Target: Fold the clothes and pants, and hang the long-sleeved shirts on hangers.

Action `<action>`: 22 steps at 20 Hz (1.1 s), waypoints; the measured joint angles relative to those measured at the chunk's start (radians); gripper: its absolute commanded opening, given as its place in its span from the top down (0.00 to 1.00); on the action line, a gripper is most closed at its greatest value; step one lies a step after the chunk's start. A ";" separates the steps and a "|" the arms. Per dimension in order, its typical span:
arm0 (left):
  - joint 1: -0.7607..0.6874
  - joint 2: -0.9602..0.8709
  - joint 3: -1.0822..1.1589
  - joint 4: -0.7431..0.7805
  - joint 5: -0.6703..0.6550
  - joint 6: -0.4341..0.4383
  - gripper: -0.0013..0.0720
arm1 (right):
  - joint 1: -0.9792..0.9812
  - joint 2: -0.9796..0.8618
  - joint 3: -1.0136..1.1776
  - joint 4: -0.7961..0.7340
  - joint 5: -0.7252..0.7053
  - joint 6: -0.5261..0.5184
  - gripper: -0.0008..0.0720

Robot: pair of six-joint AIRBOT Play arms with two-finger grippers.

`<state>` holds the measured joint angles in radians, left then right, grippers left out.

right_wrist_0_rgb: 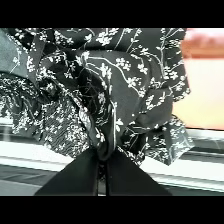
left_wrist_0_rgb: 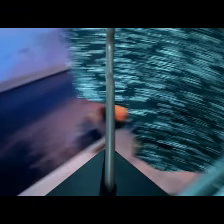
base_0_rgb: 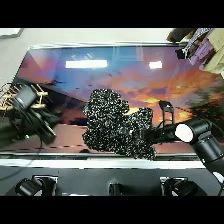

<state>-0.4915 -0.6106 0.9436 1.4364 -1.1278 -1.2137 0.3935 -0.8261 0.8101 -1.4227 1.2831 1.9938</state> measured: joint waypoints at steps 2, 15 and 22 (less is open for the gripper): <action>-0.096 0.020 -0.033 -0.010 -0.013 -0.026 0.96 | 0.000 0.000 0.000 -0.019 0.000 0.022 0.95; -0.375 0.141 -0.091 -0.029 -0.091 -0.198 0.96 | 0.000 0.000 0.000 -0.158 0.060 0.264 0.95; -0.382 0.218 -0.092 -0.045 -0.213 -0.223 0.96 | 0.000 0.000 0.000 -0.191 0.041 0.359 0.95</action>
<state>-0.8734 -0.3927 0.8520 1.3914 -1.3411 -1.4364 0.3935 -0.8261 0.8104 -1.6135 1.3243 2.3524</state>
